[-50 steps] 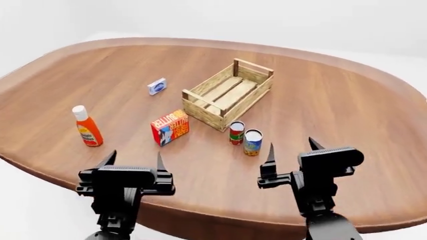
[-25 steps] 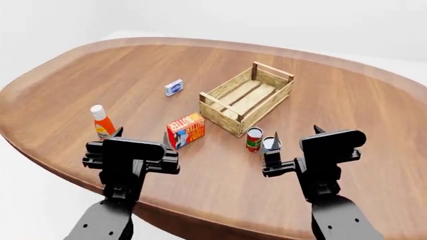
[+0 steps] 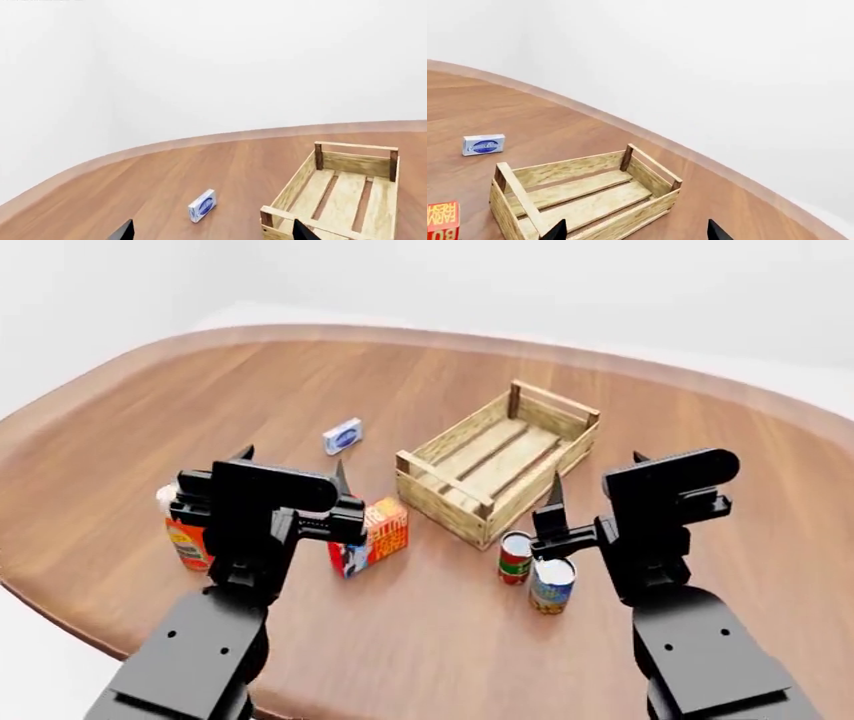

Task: Pick up the ketchup, and put it in the wooden tray.

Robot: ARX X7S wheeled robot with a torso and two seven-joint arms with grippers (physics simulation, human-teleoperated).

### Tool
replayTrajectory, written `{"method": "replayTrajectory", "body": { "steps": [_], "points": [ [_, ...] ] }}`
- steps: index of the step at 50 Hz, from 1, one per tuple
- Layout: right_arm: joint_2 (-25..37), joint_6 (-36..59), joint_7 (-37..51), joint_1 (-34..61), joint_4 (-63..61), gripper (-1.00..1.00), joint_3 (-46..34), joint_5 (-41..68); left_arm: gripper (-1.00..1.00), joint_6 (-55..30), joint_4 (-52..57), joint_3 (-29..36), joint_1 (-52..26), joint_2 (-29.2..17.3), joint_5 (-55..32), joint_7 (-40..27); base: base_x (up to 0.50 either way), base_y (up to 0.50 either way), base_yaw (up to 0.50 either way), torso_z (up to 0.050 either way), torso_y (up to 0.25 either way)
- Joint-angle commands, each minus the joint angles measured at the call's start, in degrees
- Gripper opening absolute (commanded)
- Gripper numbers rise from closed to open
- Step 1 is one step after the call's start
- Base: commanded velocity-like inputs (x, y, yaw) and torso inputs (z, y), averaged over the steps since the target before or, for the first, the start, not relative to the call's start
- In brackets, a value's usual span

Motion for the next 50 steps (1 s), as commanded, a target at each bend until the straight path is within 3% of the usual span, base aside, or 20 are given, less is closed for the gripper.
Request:
{"method": "replayTrajectory", "body": {
  "steps": [1,50],
  "points": [
    [0.29,0.57,-0.22,0.63,-0.23,1.00,-0.42,0.17,1.00,-0.17,-0.37,0.10,-1.02,-0.27,-0.32,-0.02,0.31,0.09,0.00,0.000,0.000],
    [0.81,0.50,0.23,-0.01,-0.83,1.00,-0.49,1.17,1.00,0.45,-0.51,0.45,-0.97,-1.16,-1.31,-1.33,0.32,0.10,0.00,0.000,0.001]
  ]
}}
